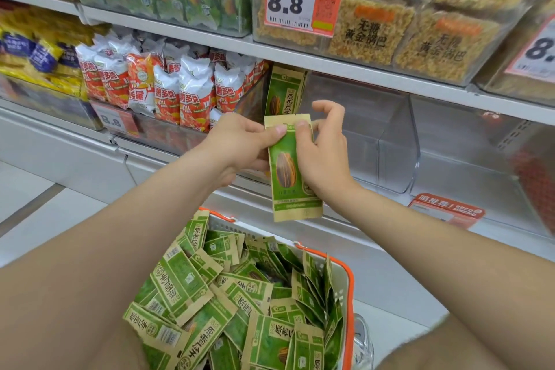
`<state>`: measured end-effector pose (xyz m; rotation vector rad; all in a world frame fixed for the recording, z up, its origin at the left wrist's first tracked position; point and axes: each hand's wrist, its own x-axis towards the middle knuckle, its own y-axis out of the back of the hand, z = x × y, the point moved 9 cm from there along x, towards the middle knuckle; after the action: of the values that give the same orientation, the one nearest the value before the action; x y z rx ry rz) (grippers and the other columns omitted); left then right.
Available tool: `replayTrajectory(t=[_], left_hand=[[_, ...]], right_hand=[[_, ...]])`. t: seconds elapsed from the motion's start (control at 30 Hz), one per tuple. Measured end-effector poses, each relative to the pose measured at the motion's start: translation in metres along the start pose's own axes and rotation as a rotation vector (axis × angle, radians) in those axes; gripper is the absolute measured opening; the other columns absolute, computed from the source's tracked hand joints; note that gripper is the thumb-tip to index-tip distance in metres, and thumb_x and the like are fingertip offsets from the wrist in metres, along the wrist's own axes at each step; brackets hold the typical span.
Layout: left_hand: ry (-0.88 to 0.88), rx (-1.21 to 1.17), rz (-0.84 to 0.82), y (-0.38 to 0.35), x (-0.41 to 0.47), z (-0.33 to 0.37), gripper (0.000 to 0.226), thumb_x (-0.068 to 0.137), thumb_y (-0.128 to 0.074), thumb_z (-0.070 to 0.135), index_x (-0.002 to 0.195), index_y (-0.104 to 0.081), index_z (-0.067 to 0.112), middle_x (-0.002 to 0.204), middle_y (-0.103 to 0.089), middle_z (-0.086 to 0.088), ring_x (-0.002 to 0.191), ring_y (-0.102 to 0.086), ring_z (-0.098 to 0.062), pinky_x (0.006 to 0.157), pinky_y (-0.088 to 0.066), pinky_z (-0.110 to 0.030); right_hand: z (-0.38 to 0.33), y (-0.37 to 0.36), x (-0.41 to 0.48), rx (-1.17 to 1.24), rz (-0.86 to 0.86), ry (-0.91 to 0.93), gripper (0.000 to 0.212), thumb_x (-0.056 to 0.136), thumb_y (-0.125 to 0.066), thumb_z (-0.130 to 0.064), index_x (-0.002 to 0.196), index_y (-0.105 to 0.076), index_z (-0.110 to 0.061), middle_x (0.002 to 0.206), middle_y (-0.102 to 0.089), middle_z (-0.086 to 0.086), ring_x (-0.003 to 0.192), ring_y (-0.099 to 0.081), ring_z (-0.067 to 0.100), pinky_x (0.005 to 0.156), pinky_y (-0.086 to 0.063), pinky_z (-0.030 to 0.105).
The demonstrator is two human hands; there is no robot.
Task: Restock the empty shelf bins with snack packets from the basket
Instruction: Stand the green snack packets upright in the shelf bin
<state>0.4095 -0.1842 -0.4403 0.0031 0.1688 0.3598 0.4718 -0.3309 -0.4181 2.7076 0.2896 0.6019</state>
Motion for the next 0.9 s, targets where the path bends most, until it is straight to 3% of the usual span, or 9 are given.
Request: replayTrajectory(t=[0.13,0.2,0.3,0.37,0.43,0.53,0.63,0.73,0.9], left_hand=[[-0.092,-0.061,0.171,0.007,0.005,0.008,0.029,0.096,-0.077,0.026,0.089,-0.076,-0.002,0.083,-0.079,-0.017,0.076,-0.079,-0.031,0.074,-0.066,-0.048],[-0.153,0.047,0.233,0.012,0.007,0.011,0.041,0.098,-0.073,0.037,0.075,-0.075,0.004,0.074,-0.077,-0.011,0.071,-0.077,-0.03,0.072,-0.065,-0.046],[-0.254,0.498,0.248,0.008,0.004,0.023,0.063,0.102,-0.06,0.052,0.054,-0.052,0.013,0.051,-0.056,-0.002,0.053,-0.058,-0.022,0.058,-0.047,-0.033],[-0.266,0.643,0.219,0.006,0.003,0.029,0.065,0.103,-0.058,0.052,0.053,-0.049,0.012,0.046,-0.056,-0.003,0.044,-0.058,-0.02,0.047,-0.04,-0.03],[-0.215,0.59,0.148,0.009,0.007,0.028,0.063,0.104,-0.058,0.05,0.063,-0.06,0.002,0.052,-0.067,-0.012,0.045,-0.068,-0.026,0.041,-0.052,-0.03],[-0.233,0.677,0.178,0.024,0.016,0.029,0.047,0.108,-0.053,0.04,0.082,-0.071,0.005,0.061,-0.073,-0.007,0.05,-0.071,-0.024,0.055,-0.063,-0.04],[-0.326,0.892,0.3,0.036,0.019,0.034,0.026,0.103,-0.056,0.023,0.086,-0.075,0.018,0.074,-0.074,0.001,0.07,-0.072,-0.023,0.073,-0.062,-0.041],[-0.305,1.016,0.351,0.043,0.019,0.034,0.019,0.097,-0.058,0.02,0.09,-0.075,0.025,0.092,-0.073,-0.001,0.08,-0.067,-0.027,0.069,-0.054,-0.039],[-0.297,1.101,0.314,0.042,0.021,0.028,0.019,0.093,-0.059,0.017,0.087,-0.074,0.029,0.091,-0.072,-0.001,0.084,-0.068,-0.031,0.069,-0.055,-0.04]], right_hand=[[0.022,-0.014,0.009,-0.105,-0.125,-0.183,0.043,0.107,-0.039,-0.054,0.116,-0.061,-0.017,0.11,-0.071,0.003,0.109,-0.065,0.028,0.096,-0.052,0.046],[0.019,-0.016,0.011,-0.123,-0.12,-0.169,0.05,0.106,-0.038,-0.057,0.107,-0.066,-0.016,0.105,-0.072,0.004,0.107,-0.066,0.031,0.094,-0.052,0.047],[0.026,-0.019,0.016,-0.113,-0.076,-0.216,0.05,0.104,-0.042,-0.058,0.101,-0.067,-0.014,0.1,-0.073,0.005,0.103,-0.066,0.031,0.092,-0.053,0.047],[0.034,-0.029,0.016,-0.049,-0.124,-0.31,0.06,0.091,-0.045,-0.069,0.093,-0.072,-0.015,0.091,-0.076,0.005,0.096,-0.071,0.031,0.09,-0.057,0.049],[0.041,-0.036,0.019,0.009,-0.163,-0.372,0.068,0.08,-0.049,-0.074,0.085,-0.075,-0.011,0.079,-0.077,0.004,0.084,-0.074,0.03,0.083,-0.061,0.051],[0.049,-0.034,0.034,0.038,-0.104,-0.435,0.059,0.085,-0.058,-0.067,0.089,-0.075,-0.011,0.083,-0.078,0.005,0.079,-0.075,0.026,0.077,-0.063,0.044],[0.068,-0.04,0.048,0.242,-0.036,-0.585,0.051,0.083,-0.066,-0.061,0.099,-0.063,-0.013,0.1,-0.076,0.01,0.086,-0.076,0.03,0.077,-0.065,0.051],[0.079,-0.048,0.06,0.282,-0.016,-0.631,0.036,0.088,-0.072,-0.048,0.097,-0.056,-0.017,0.103,-0.074,0.01,0.091,-0.075,0.031,0.082,-0.064,0.054],[0.094,-0.069,0.069,0.26,-0.125,-0.685,0.02,0.092,-0.077,-0.013,0.09,-0.057,-0.013,0.104,-0.074,0.013,0.096,-0.074,0.03,0.093,-0.061,0.052]])
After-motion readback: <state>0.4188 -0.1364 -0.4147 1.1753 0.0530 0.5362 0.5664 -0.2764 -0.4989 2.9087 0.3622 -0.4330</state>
